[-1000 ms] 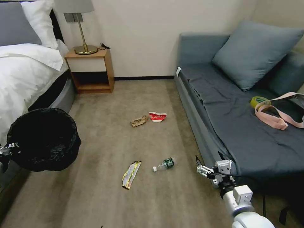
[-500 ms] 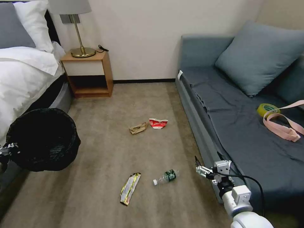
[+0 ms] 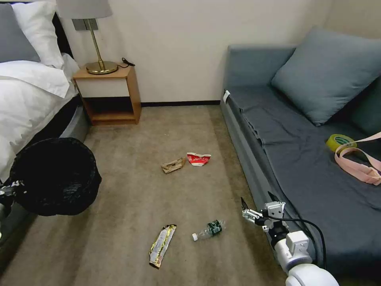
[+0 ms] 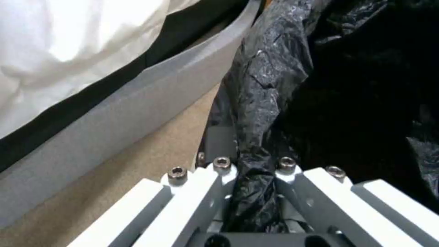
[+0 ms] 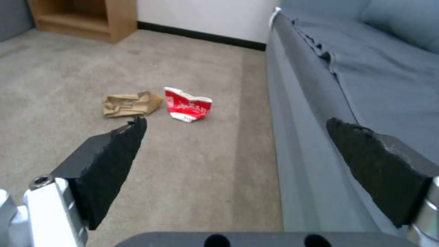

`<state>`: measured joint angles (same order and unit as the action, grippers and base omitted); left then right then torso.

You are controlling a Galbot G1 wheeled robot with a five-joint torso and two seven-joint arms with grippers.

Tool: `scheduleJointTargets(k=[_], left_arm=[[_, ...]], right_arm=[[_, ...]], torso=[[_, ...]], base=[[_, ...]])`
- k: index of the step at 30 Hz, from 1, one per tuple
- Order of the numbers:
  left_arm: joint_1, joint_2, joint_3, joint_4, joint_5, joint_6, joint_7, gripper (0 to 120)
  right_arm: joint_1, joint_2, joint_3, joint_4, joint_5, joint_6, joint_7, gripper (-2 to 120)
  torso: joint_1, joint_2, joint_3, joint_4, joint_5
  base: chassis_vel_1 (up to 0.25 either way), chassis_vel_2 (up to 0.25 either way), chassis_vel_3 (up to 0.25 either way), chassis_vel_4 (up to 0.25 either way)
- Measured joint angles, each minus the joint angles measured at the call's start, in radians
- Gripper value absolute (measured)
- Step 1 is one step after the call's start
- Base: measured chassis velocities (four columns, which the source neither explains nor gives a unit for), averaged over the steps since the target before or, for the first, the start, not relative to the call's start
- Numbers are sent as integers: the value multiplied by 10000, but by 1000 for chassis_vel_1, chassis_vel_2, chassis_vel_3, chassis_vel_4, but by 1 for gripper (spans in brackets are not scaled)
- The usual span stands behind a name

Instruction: Pick up the trash bin, then pick up the garbage on the floor and place it into the trash bin.

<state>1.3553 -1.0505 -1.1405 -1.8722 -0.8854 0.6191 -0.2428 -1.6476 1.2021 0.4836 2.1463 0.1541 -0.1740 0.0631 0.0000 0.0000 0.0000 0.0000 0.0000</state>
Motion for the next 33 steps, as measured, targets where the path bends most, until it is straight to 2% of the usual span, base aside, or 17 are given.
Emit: scheduleJointTargets(k=[4, 5, 6, 8, 10, 11, 14, 15, 18, 20, 22, 24, 25, 26, 28, 30, 33], left_arm=[[-13, 30, 82, 42, 42, -42, 109, 2], [15, 56, 157, 39, 119, -87, 265, 2], [75, 58, 231, 2, 191, -127, 386, 2], [96, 58, 254, -13, 214, -139, 421, 2], [228, 16, 397, -125, 369, -224, 640, 2], [228, 16, 397, -125, 369, -224, 640, 2], [278, -123, 458, -169, 524, -294, 779, 2], [278, -123, 458, -169, 524, -294, 779, 2], [285, -289, 488, -284, 610, -360, 834, 2], [283, -324, 502, -331, 621, -362, 834, 2], [257, -415, 572, -503, 677, -370, 859, 2], [250, -507, 642, -679, 770, -393, 950, 2], [250, -507, 642, -679, 770, -393, 950, 2], [262, -537, 643, -714, 793, -405, 990, 2], [326, -591, 579, -737, 844, -445, 1105, 2], [348, -603, 545, -736, 860, -465, 1137, 2], [453, -635, 352, -691, 873, -566, 1360, 2]], right_arm=[[516, -840, -242, -240, 137, -31, 57, 100], [1110, -1690, -502, -501, 269, -44, 116, 100], [1577, -2233, -793, -735, 421, -79, 196, 100], [1709, -2364, -893, -804, 475, -92, 227, 100], [2675, -3223, -1732, -1351, 871, -233, 436, 100], [2675, -3223, -1732, -1351, 871, -233, 436, 100], [3960, -4261, -3051, -1938, 1275, -484, 381, 100], [3960, -4261, -3051, -1938, 1275, -484, 381, 100], [5749, -5162, -4849, -2534, 1796, -565, 111, 100], [6058, -5273, -5200, -2638, 1874, -565, 70, 100], [7237, -5606, -6596, -2967, 2272, -599, -114, 100], [9259, -5817, -8529, -3292, 2930, -825, -718, 100], [9259, -5817, -8529, -3292, 2930, -825, -718, 100], [9903, -5830, -9213, -3386, 3176, -929, -1013, 100], [11288, -5617, -10766, -3768, 3619, -1185, -1790, 100], [11588, -5516, -11100, -3887, 3732, -1267, -1991, 100], [13228, -4904, -12687, -4436, 4334, -1846, -2803, 100]], torso=[[0, 0, 0, -1, 1], [0, 0, 0, 0, 1], [0, 0, 0, 1, 2], [0, 0, 0, 1, 2], [0, 0, 0, 0, 3], [0, 0, 0, 0, 3], [0, 0, 1, -1, 4], [0, 0, 1, -1, 4], [1, 0, 1, 3, -1], [1, -1, 1, 3, 1], [0, -1, 1, 2, 3], [0, -1, 0, -1, 1], [0, -1, 0, -1, 1], [0, -1, 1, -1, -2], [0, -1, 1, 1, 2], [1, -1, 1, 1, 1], [1, -2, 1, 1, 3]], base=[[0, 0, 0, 0], [0, 0, 0, 0], [0, 0, 0, 0], [0, 0, 0, 0], [0, 0, 0, 0], [0, 0, 0, 0], [0, 0, 0, 0], [0, 0, 0, 0], [0, 0, 0, 0], [0, 0, 0, 0], [0, 0, 0, 0], [0, 0, 0, 0], [0, 0, 0, 0], [0, 0, 0, 0], [0, 0, 0, 0], [0, 0, 0, 0], [0, 0, 0, 0]])
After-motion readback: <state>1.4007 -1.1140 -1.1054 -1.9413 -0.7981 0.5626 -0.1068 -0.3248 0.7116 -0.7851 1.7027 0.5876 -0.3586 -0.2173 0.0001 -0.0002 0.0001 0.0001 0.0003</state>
